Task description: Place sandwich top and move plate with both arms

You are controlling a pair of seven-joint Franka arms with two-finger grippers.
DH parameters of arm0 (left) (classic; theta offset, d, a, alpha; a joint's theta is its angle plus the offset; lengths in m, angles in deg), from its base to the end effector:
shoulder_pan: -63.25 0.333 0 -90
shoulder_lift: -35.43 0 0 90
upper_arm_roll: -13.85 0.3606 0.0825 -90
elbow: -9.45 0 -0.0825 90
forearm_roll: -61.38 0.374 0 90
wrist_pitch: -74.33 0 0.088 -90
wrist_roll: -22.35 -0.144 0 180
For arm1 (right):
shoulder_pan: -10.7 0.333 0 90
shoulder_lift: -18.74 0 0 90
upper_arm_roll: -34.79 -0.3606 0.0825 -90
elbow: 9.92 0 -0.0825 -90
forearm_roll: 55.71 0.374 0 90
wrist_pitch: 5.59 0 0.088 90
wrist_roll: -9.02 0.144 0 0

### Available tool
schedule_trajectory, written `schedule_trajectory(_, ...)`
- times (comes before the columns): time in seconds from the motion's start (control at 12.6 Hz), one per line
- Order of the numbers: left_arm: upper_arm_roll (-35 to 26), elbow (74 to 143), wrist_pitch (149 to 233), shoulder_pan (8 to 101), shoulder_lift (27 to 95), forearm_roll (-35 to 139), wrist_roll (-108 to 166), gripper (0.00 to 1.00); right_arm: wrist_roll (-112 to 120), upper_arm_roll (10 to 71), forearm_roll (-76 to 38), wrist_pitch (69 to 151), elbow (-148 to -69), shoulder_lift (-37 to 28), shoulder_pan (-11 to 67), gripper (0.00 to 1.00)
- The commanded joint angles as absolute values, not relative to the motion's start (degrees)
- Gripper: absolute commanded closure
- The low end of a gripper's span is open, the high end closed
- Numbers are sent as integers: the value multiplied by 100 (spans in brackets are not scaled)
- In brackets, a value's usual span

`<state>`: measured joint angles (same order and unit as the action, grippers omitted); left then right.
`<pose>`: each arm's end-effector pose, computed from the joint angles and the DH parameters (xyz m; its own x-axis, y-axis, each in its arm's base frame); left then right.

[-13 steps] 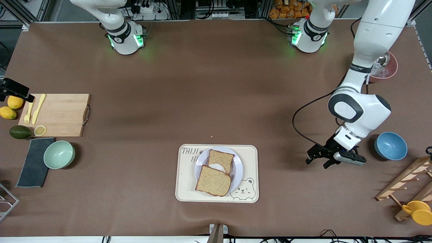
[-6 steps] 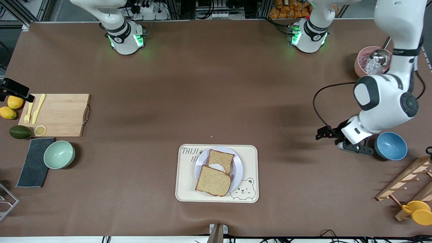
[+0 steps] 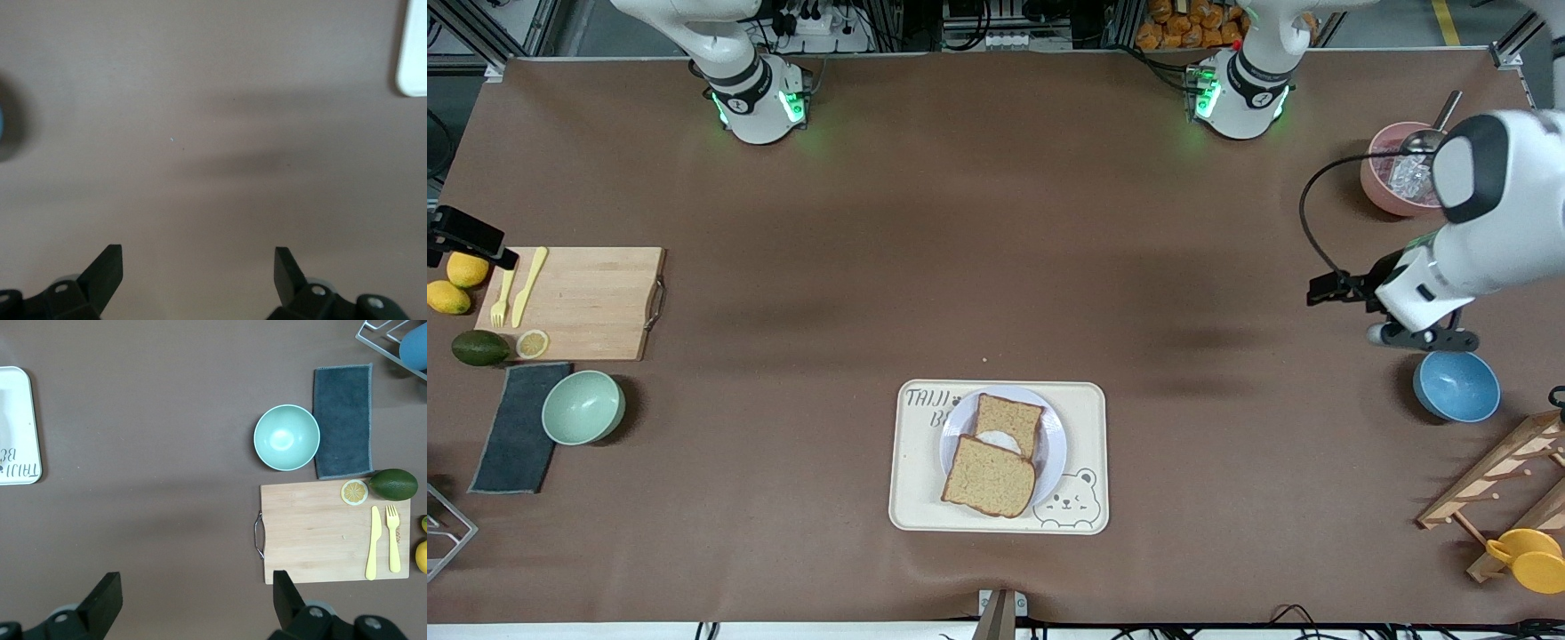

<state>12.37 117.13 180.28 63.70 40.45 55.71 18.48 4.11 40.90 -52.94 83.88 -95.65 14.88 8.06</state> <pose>0.5610 -0.0210 0.4640 0.9920 -0.0581 -0.1122 -0.0467 -0.9938 0.1012 0.5624 -0.0772 0.6285 0.9978 -0.0664 0.0018 -0.0662 -0.9970 -0.0412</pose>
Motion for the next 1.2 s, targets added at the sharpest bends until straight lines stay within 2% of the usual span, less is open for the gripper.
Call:
schedule_trajectory(0.0,973,11264,17612,6316,3720,5742,2549,0,436,4042,-5202,8318,-9439,1426,719,0)
schedule_trajectory(0.16,744,11228,17611,6333,3404,5751,3051,0,436,4042,-5202,8309,-9447,1434,728,0)
schedule_trajectory(0.32,761,11210,17402,6368,3088,5760,2991,0,436,4042,-5202,8318,-9439,1425,727,0)
schedule_trajectory(0.8,682,9894,16330,6263,3384,6199,2956,0,436,4042,-5202,8309,-9448,1434,728,0)
schedule_trajectory(1.12,577,9453,15687,6254,3648,6700,2649,0,436,4042,-5211,8309,-9448,1434,745,0)
